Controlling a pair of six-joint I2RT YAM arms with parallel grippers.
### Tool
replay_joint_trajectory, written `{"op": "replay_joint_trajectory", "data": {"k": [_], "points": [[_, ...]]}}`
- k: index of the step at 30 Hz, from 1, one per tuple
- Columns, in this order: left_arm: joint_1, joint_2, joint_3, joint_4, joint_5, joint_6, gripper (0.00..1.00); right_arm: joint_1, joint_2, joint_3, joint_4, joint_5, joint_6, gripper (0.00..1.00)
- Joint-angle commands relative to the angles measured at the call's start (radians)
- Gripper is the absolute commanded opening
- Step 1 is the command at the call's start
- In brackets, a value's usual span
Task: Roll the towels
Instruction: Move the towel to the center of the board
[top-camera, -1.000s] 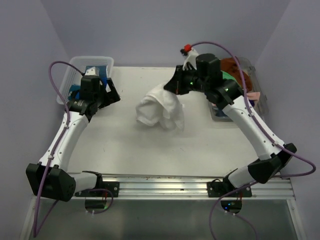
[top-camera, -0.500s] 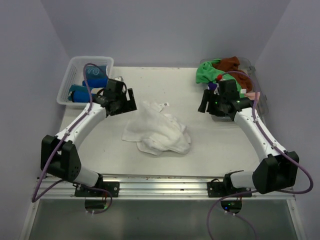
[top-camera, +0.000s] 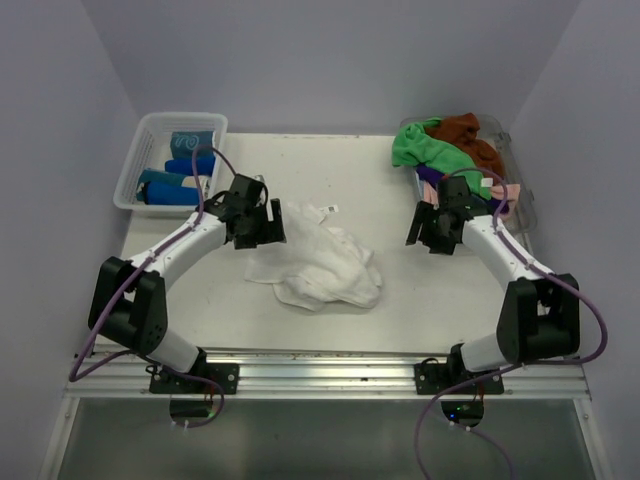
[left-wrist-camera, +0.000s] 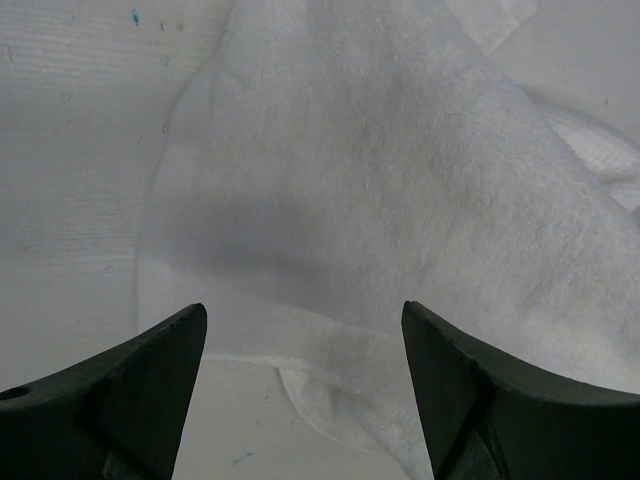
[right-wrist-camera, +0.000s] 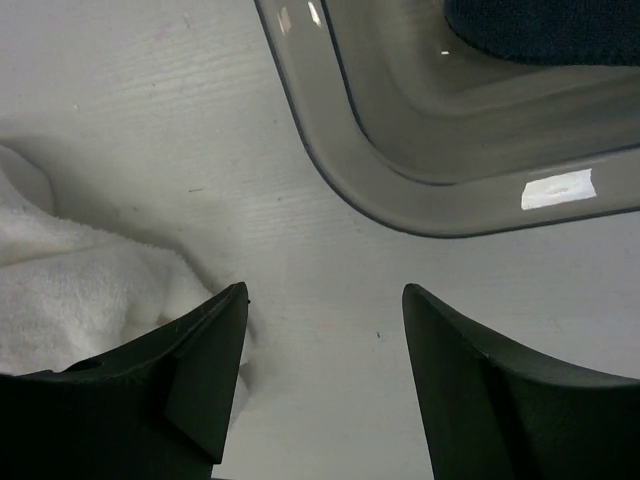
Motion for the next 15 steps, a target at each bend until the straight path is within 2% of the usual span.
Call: {"op": "replay_joint_trajectory", "data": {"k": [1,6,10,15], "points": [[0.004,0.007,0.011,0.054,0.010,0.002,0.83,-0.007,0.052,0.025,0.083,0.028,0.027,0.67],[0.004,0.027,0.012,0.055,0.019,0.006,0.83,-0.021,0.114,0.062,0.093,0.175,0.040,0.67],[0.004,0.040,-0.002,0.074,0.033,0.008,0.83,-0.053,0.120,0.066,0.164,0.202,0.045,0.67],[0.005,0.052,-0.006,0.075,0.042,0.009,0.83,-0.065,0.175,0.152,0.173,0.231,0.034,0.68]]}}
